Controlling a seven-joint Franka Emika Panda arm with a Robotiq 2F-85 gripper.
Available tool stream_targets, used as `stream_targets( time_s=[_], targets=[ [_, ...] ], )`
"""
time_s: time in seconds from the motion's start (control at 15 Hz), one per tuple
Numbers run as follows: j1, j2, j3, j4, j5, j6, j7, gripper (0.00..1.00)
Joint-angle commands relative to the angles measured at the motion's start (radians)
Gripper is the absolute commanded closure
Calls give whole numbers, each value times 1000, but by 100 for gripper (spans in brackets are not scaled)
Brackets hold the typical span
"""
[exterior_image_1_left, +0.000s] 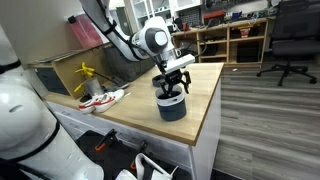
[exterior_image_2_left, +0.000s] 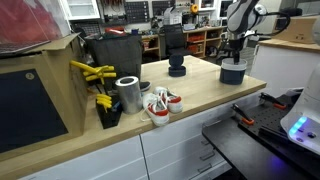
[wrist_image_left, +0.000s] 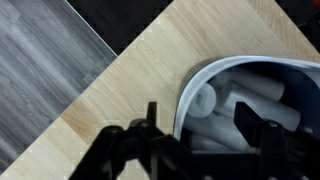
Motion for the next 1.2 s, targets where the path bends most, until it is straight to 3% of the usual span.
stream_targets(
  time_s=[0.0,0.6,0.87,1.13],
  targets=[
    [11,-111,-14,-60,-29,-48,-25,0],
    [-13,-328,-83,-204,-145,-57,-50,0],
    [23,-383,-105,-222,-43,-76,-188,0],
    [94,-361,-86,-207,34,-67,-375,0]
  ],
)
